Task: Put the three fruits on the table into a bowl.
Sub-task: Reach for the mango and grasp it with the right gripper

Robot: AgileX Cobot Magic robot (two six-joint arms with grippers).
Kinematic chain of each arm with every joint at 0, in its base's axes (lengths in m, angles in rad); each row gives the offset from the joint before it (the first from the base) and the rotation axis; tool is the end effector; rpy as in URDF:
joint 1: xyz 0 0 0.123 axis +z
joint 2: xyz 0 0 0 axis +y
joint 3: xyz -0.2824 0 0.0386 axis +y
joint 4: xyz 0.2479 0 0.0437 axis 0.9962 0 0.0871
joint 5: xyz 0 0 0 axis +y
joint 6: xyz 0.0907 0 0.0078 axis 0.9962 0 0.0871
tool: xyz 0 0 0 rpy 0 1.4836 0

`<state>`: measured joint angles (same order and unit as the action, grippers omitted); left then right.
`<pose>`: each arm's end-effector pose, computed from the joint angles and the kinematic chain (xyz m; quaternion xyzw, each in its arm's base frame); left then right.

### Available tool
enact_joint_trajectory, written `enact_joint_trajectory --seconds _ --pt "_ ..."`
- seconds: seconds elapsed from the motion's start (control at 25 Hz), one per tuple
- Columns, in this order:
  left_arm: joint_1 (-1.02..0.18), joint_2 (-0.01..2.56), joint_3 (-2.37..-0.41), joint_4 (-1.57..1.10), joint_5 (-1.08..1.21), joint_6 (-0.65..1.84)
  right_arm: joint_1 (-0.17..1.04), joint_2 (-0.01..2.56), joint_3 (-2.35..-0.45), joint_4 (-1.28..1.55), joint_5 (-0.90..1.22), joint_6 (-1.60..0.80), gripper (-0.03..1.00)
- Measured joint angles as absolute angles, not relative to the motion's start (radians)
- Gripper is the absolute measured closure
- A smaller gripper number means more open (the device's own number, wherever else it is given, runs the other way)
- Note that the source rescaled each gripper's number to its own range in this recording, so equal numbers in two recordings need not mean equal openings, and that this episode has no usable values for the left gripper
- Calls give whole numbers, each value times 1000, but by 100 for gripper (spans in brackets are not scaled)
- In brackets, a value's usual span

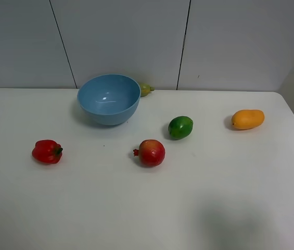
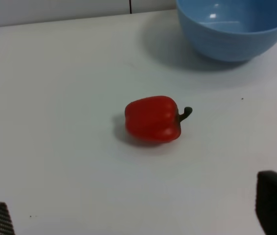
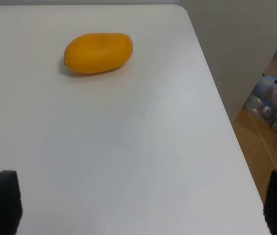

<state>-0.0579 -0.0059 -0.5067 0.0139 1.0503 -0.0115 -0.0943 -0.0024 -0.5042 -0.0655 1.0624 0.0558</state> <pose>-0.0061 0.0015 0.2799 0.0194 0.8469 -0.0115 0.5312 -0.0063 -0.0046 0.2783 0.0652 0.8490 -0.0428 0.5226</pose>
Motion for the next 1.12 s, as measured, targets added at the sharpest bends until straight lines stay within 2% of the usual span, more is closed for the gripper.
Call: enact_joint_trajectory --seconds 1.12 --pt "-58 -6 -507 14 1050 -11 -94 -2 -504 -51 1062 63 -3"
